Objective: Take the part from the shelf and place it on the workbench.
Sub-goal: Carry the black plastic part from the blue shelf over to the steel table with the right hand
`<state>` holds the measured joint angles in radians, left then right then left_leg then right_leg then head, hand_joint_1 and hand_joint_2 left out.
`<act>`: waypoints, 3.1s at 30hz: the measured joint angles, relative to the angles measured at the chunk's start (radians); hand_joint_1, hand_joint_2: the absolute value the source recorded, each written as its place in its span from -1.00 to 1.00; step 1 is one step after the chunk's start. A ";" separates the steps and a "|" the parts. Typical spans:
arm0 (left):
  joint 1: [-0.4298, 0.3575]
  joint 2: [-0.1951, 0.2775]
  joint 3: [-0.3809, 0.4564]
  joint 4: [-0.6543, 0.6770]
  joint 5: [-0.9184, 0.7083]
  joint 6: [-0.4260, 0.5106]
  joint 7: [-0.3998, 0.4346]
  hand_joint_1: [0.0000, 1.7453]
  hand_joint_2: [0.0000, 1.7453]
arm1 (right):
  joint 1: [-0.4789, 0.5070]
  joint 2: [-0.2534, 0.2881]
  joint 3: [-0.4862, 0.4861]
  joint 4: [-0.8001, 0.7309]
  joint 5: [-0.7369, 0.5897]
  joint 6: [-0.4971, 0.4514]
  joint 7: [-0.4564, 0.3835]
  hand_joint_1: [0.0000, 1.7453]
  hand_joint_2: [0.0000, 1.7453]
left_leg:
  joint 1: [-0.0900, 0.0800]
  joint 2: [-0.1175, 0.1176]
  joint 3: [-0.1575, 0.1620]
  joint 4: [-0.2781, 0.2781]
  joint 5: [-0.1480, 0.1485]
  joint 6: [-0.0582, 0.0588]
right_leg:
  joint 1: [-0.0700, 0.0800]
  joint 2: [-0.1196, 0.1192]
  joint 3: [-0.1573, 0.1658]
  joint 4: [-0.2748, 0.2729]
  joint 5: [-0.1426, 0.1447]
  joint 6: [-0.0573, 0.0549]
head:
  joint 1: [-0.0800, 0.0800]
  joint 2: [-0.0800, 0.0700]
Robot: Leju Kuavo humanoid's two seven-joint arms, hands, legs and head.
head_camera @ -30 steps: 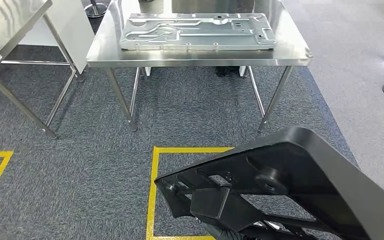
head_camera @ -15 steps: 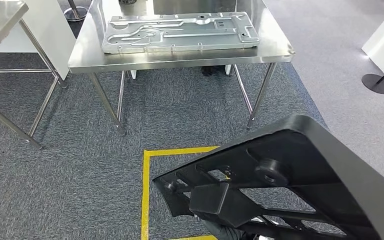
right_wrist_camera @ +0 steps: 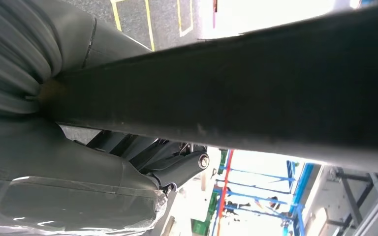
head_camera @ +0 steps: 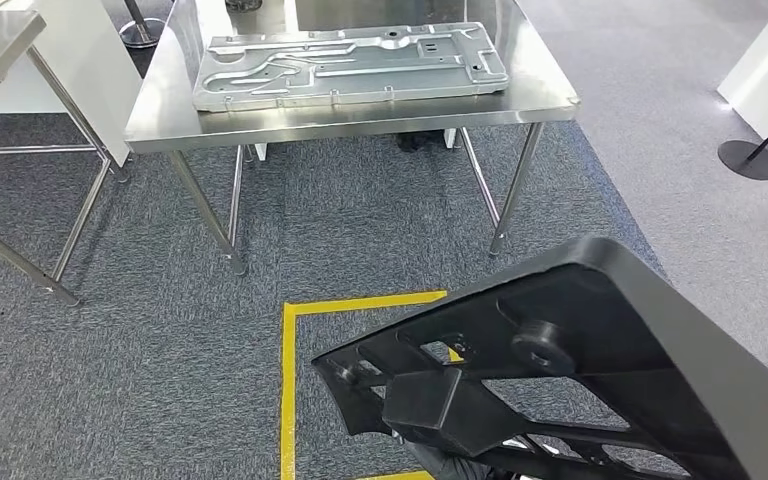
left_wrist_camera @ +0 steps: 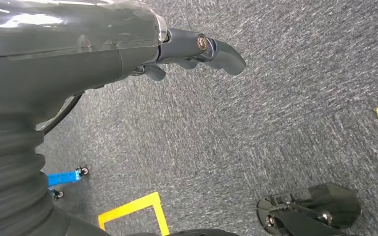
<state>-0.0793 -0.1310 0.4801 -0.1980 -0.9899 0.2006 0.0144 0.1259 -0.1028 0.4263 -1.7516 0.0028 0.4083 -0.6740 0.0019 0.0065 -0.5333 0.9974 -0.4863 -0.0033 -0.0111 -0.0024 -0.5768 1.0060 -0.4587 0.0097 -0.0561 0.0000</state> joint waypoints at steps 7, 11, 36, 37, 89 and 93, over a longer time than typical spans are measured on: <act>0.002 0.002 0.001 0.000 -0.003 0.007 -0.015 -1.00 1.00 | 0.018 -0.005 0.000 0.000 0.001 -0.019 -0.008 1.00 1.00 | 0.002 -0.005 -0.139 0.298 -0.132 -0.016 | 0.003 0.005 0.010 -0.007 -0.004 -0.026 | 0.000 0.000; 0.009 0.003 0.001 0.000 -0.007 0.005 -0.018 -1.00 1.00 | 0.030 -0.009 0.000 0.000 0.001 -0.029 -0.009 1.00 1.00 | 0.001 -0.009 -0.044 0.078 -0.005 -0.004 | 0.007 0.014 0.024 -0.003 -0.014 -0.018 | 0.000 0.000; 0.001 -0.001 0.003 -0.001 -0.008 -0.004 -0.022 -1.00 1.00 | 0.033 -0.038 0.000 -0.025 -0.007 -0.030 -0.007 1.00 1.00 | -0.006 -0.010 -0.098 0.241 -0.128 -0.008 | 0.001 0.004 0.032 -0.017 -0.016 -0.027 | -0.001 0.000; 0.002 0.000 0.004 -0.001 -0.006 -0.004 -0.022 -1.00 1.00 | 0.032 -0.038 0.000 -0.025 -0.007 -0.028 -0.007 1.00 1.00 | -0.006 -0.010 -0.128 0.282 -0.130 -0.009 | 0.002 0.005 0.039 -0.017 -0.023 -0.027 | -0.001 0.000; 0.023 -0.006 0.026 0.000 0.009 -0.001 -0.022 -1.00 1.00 | -0.014 -0.034 0.001 0.011 -0.008 0.013 0.000 1.00 1.00 | -0.002 -0.018 0.070 -0.002 -0.047 0.018 | -0.004 -0.002 -0.037 0.027 0.013 0.024 | 0.000 0.000; 0.021 -0.005 0.027 0.000 0.008 0.002 -0.021 -1.00 1.00 | -0.016 -0.033 0.001 0.013 -0.009 0.018 0.001 1.00 1.00 | -0.001 -0.016 0.079 0.033 -0.057 -0.007 | -0.003 0.002 -0.014 0.017 0.006 -0.011 | 0.000 0.000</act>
<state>-0.0587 -0.1358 0.5066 -0.1984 -0.9819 0.2022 -0.0063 0.1103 -0.1359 0.4273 -1.7391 -0.0064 0.4259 -0.6733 0.0005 -0.0092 -0.4543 1.0304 -0.5431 -0.0104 -0.0146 -0.0004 -0.5909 1.0228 -0.4526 -0.0009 -0.0559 0.0000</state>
